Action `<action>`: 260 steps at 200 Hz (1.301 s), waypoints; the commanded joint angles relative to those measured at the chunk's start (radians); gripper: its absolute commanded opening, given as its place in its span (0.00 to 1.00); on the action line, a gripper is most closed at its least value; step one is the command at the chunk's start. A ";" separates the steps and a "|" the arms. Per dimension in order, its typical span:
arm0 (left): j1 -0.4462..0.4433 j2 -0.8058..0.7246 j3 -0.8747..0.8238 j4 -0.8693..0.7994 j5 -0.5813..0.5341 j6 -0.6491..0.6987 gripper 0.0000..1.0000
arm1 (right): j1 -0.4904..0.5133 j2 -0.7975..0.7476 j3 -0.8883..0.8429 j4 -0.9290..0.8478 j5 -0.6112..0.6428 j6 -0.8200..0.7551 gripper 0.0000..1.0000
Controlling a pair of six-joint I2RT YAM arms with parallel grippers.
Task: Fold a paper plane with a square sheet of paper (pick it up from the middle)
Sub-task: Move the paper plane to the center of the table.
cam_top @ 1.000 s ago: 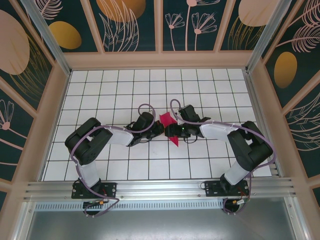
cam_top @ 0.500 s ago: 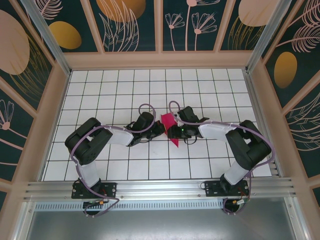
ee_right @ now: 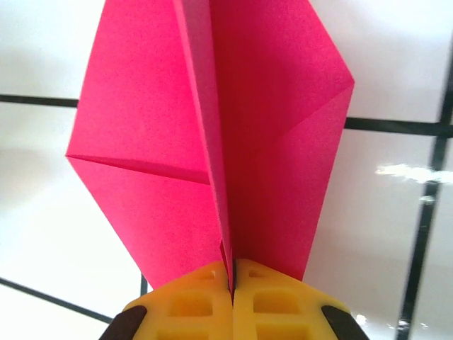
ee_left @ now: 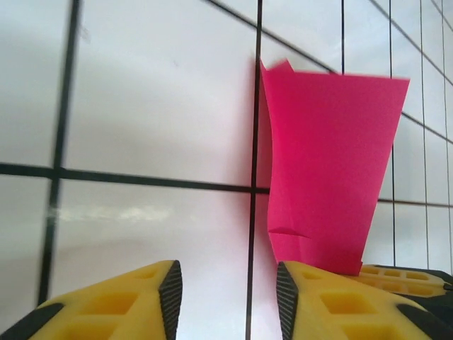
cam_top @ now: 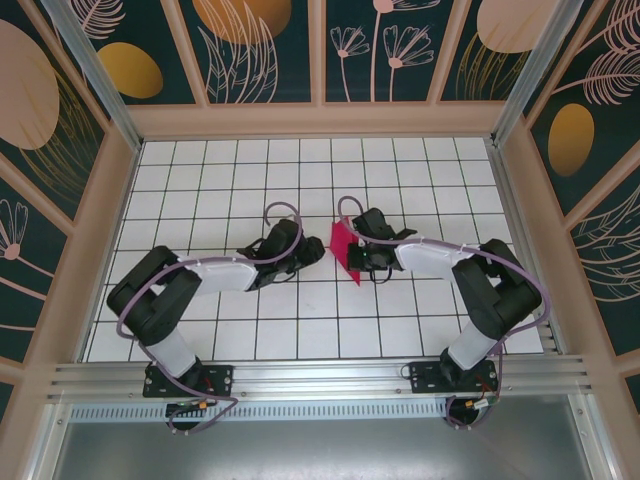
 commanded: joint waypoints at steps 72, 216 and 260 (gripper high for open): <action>0.008 -0.082 0.013 -0.266 -0.267 -0.032 0.84 | 0.010 0.084 0.097 -0.095 0.155 0.028 0.18; 0.041 -0.144 -0.019 -0.372 -0.369 -0.036 0.98 | 0.006 0.234 0.378 -0.134 0.206 -0.034 0.10; 0.052 -0.190 -0.066 -0.383 -0.381 -0.043 0.99 | -0.004 0.388 0.577 -0.169 0.227 -0.039 0.11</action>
